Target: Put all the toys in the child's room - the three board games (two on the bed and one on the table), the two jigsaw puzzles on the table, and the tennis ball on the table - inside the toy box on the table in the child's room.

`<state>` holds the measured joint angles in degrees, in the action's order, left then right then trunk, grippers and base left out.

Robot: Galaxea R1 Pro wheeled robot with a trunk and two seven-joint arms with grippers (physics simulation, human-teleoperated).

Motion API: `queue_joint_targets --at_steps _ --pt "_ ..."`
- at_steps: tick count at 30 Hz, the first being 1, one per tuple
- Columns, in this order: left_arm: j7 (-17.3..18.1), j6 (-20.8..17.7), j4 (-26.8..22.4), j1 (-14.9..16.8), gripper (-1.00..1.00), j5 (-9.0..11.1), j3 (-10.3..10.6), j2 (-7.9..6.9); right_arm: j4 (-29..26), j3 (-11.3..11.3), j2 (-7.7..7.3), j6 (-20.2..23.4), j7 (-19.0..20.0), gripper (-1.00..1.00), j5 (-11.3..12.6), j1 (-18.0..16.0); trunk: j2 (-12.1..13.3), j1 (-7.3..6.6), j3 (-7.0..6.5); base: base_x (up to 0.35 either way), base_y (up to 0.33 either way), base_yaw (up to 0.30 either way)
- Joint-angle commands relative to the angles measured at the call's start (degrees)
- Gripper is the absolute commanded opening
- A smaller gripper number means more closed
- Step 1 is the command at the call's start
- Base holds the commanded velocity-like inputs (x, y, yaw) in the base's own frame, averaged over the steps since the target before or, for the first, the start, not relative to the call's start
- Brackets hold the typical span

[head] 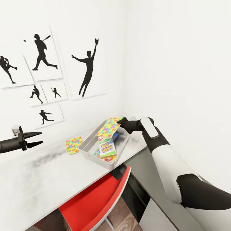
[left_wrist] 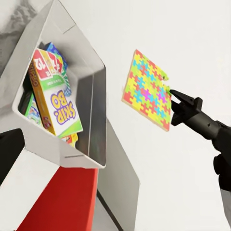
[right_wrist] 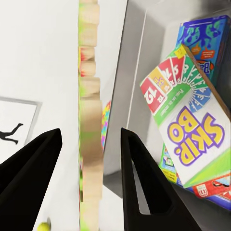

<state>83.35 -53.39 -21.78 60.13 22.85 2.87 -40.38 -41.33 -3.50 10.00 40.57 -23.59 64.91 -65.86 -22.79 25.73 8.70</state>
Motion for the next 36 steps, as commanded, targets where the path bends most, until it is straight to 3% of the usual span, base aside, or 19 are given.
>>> queue_joint_targets --at_steps 1,8,17,36 --pt "0.27 -0.56 0.08 0.07 1.00 0.19 0.30 -0.05 0.11 -0.04 0.00 0.01 -0.65 -1.00 0.66 -0.06 -0.13 0.06 0.13 0.158 0.047 0.000" --pt "0.28 -0.33 0.16 0.07 1.00 0.25 0.36 -0.05 1.03 -0.09 0.00 1.74 -0.88 -1.00 0.91 -0.15 -0.13 0.06 0.13 0.047 0.015 0.000" --pt "0.32 -0.15 0.16 0.07 1.00 0.20 0.30 -0.05 6.84 -0.10 0.00 4.32 -0.88 -1.00 0.92 -1.02 -0.13 0.06 0.13 0.060 0.035 0.000" --pt "0.32 0.03 1.28 0.07 1.00 0.14 0.36 -0.05 10.28 -0.24 0.00 4.69 -0.66 -1.00 0.51 -1.05 -0.13 0.06 0.13 0.045 0.027 0.000"
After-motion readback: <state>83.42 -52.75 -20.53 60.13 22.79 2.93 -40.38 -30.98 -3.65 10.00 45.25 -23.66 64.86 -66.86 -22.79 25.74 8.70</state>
